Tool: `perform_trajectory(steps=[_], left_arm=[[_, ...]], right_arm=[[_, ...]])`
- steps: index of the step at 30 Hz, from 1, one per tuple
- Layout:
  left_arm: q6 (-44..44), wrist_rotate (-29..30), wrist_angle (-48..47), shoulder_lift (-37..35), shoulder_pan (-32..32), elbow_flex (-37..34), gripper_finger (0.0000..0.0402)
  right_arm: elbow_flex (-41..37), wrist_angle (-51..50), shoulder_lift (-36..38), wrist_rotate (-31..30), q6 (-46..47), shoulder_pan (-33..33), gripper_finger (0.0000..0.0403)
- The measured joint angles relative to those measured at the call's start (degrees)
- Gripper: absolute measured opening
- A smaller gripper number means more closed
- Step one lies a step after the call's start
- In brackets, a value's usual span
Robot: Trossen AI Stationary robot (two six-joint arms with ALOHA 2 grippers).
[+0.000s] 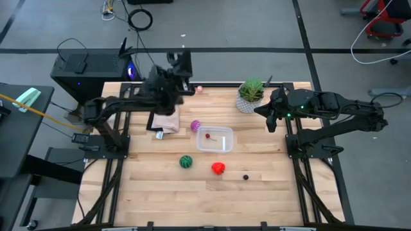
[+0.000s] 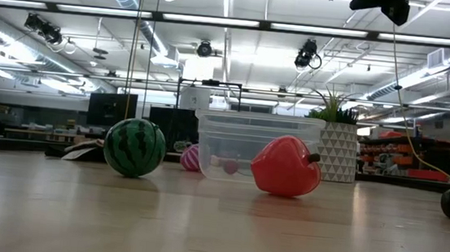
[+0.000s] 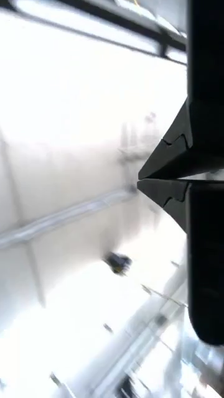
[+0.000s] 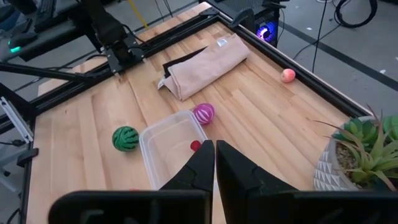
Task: Pick and placing Produce into tupperware
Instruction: Put the watermelon into the transparent bin
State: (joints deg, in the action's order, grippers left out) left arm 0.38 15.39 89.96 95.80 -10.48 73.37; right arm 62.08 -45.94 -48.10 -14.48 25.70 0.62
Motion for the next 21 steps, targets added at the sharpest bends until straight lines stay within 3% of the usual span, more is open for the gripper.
perform_trajectory(steps=[6, 11, 16, 21], left_arm=[[-2.3, 7.4, -1.0, -10.1, 4.7, -19.3, 0.0005], [-0.1, 16.6, -8.9, -18.6, 12.0, -33.4, 0.0017], [15.8, 19.5, -29.7, -27.3, 19.1, -43.4, 0.0007], [30.7, 18.1, -55.0, -31.0, 24.4, -42.6, 0.0010]], right_arm=[[0.0, 0.1, 0.0, 0.0, -0.7, 0.0, 0.0023], [0.0, 0.1, 0.0, 0.0, -1.4, 0.0, 0.0023], [0.0, 0.1, -0.1, 0.0, -2.4, 0.0, 0.0023], [0.0, 0.5, -0.4, 0.0, -2.8, 0.0, 0.0023]])
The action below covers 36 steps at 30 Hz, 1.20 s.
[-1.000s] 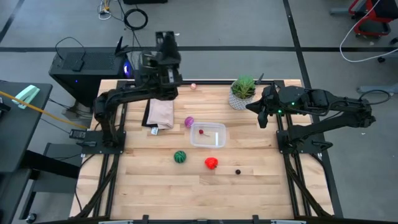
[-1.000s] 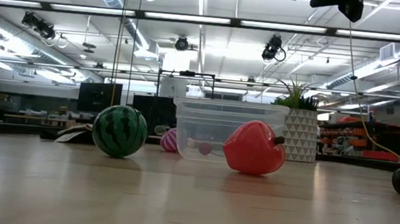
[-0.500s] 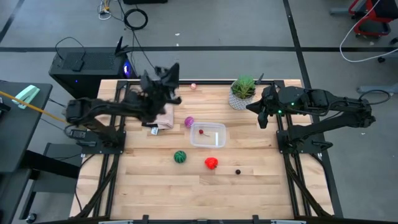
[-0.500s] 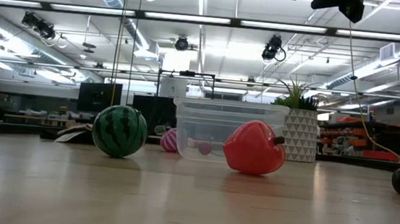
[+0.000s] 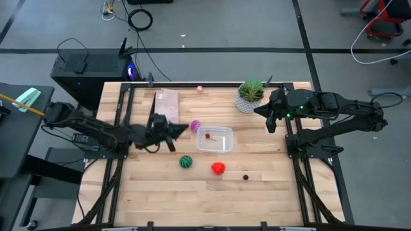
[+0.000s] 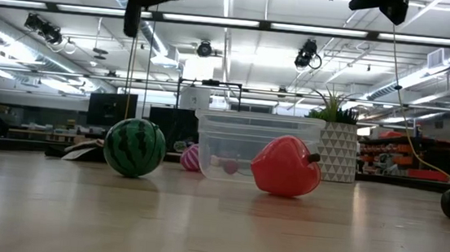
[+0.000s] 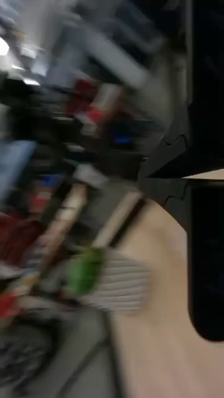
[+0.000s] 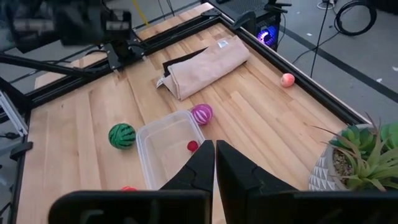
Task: Pick and placing Produce into tupperware
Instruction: Put the watermelon into the transparent bin
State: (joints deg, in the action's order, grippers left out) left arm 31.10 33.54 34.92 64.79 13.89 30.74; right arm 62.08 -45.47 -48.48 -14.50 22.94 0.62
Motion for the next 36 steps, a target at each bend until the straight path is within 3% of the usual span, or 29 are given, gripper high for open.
perform_trajectory(steps=[4, 9, 12, 17, 25, 36], left_arm=[[1.5, -8.1, -21.7, -0.1, 0.4, 8.3, 0.0017], [-2.2, -21.8, -57.0, 2.0, -1.7, 23.2, 0.0007], [-7.5, -25.6, -68.8, 3.9, -3.1, 29.8, 0.0007], [-16.8, -30.5, -74.0, 7.1, -4.8, 35.8, 0.0035], [-31.9, -31.9, -79.0, 15.3, -4.7, 36.4, 0.0113], [-31.3, -32.0, -83.7, 25.6, -4.7, 36.4, 0.0255]], right_arm=[[0.0, 0.2, -0.2, 0.0, 1.6, 0.0, 0.0023], [0.0, 0.5, -1.1, 0.0, 4.9, 0.0, 0.0023], [0.0, 0.5, -2.1, -0.2, 5.6, 0.0, 0.0023], [0.0, 0.2, -3.9, -0.2, 6.7, 0.0, 0.0023], [0.0, -0.6, -4.9, 0.0, 8.4, 0.0, 0.0023], [0.0, -0.9, -4.9, 3.3, 8.7, 0.0, 0.0028]])
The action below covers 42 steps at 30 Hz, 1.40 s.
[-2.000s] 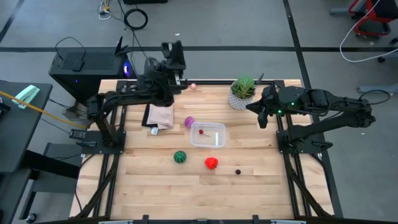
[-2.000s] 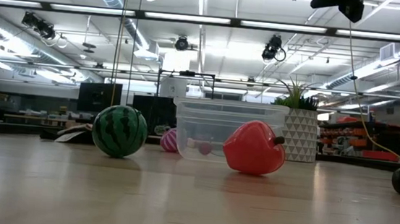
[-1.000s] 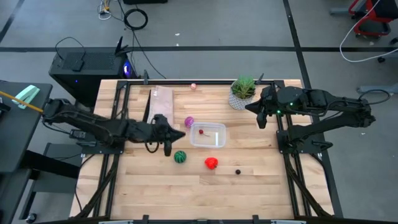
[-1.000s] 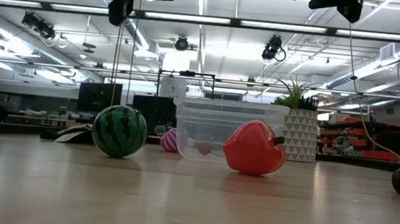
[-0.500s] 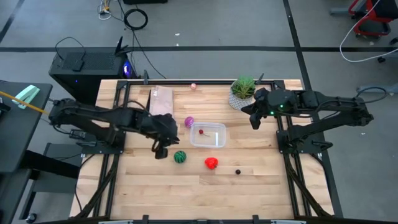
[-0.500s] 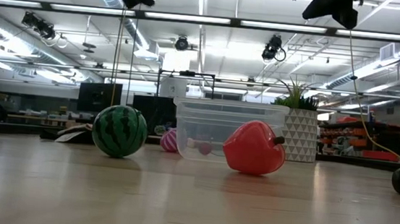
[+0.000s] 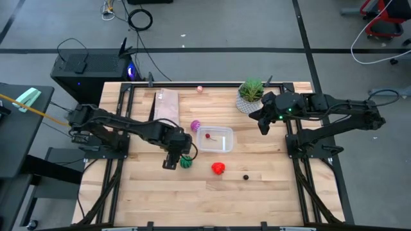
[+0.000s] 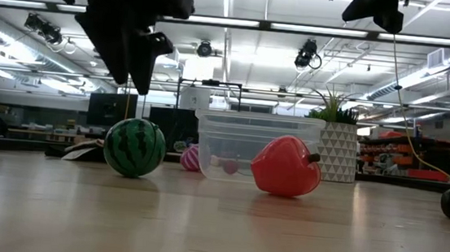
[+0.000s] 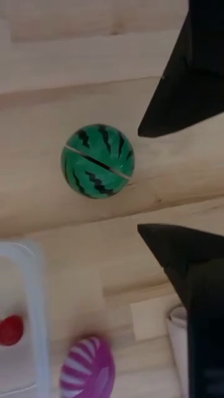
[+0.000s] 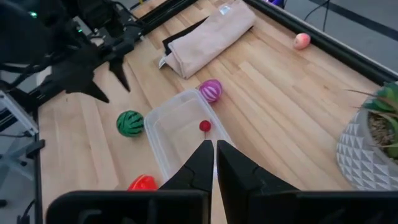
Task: Pick and placing Produce into tupperware
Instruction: Put the watermelon into the transparent bin
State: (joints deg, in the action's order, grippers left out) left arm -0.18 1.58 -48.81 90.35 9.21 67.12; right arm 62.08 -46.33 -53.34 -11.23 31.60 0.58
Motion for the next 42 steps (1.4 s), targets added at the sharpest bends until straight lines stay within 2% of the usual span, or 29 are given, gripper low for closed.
perform_trajectory(steps=[6, 16, 24, 42], left_arm=[[4.2, -3.2, 1.0, 2.9, 0.2, 0.1, 0.0319], [5.5, -3.5, 3.0, 7.0, 2.1, 0.1, 0.0396], [8.6, -3.0, 8.3, 9.0, 2.3, 0.1, 0.0394], [9.0, -2.9, 9.9, 14.0, 2.6, -0.1, 0.0399]], right_arm=[[0.0, -0.1, 0.0, 2.7, -1.1, 0.0, 0.0051], [0.0, -0.6, 0.0, 2.8, -1.7, 0.0, 0.0105], [0.0, -0.9, 0.0, 2.8, -1.8, 0.0, 0.0132], [0.0, -0.8, 0.0, 3.5, -0.8, 0.0, 0.0133]])
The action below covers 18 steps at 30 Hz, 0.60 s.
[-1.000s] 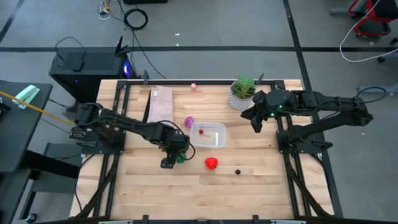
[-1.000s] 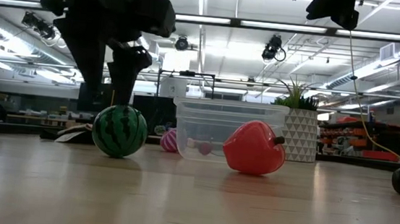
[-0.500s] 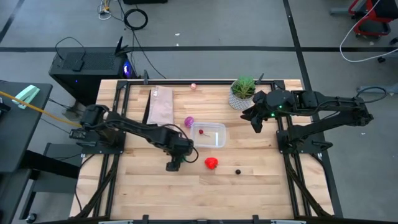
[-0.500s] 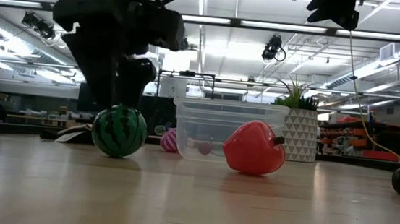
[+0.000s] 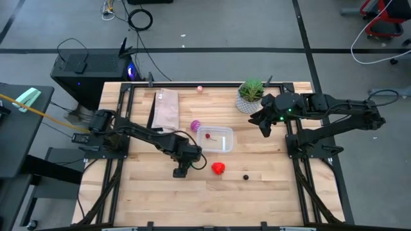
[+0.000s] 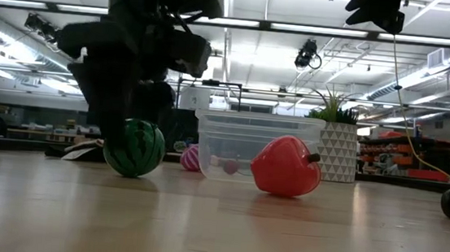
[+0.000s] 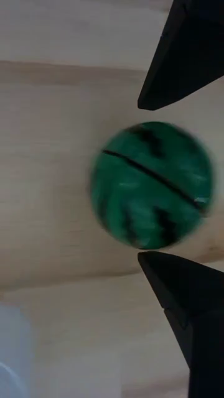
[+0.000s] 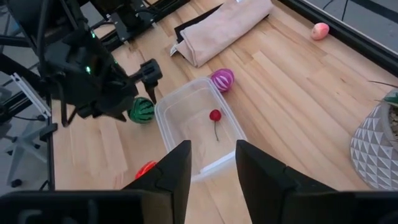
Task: Pick and placing Produce into tupperware
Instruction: Put the watermelon into the transparent bin
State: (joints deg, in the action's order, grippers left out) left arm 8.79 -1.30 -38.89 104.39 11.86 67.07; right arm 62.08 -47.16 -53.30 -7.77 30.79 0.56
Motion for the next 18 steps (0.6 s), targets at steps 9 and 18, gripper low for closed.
perform_trajectory(steps=[9, 18], left_arm=[[1.1, 0.2, -0.7, 1.5, 0.0, 0.0, 0.0391], [2.7, 0.4, -0.2, 1.5, 0.0, 0.0, 0.0336]], right_arm=[[0.0, 0.1, 0.0, 0.0, 0.5, 0.0, 0.0131], [0.0, 0.2, 0.0, 0.0, 0.6, 0.0, 0.0130]])
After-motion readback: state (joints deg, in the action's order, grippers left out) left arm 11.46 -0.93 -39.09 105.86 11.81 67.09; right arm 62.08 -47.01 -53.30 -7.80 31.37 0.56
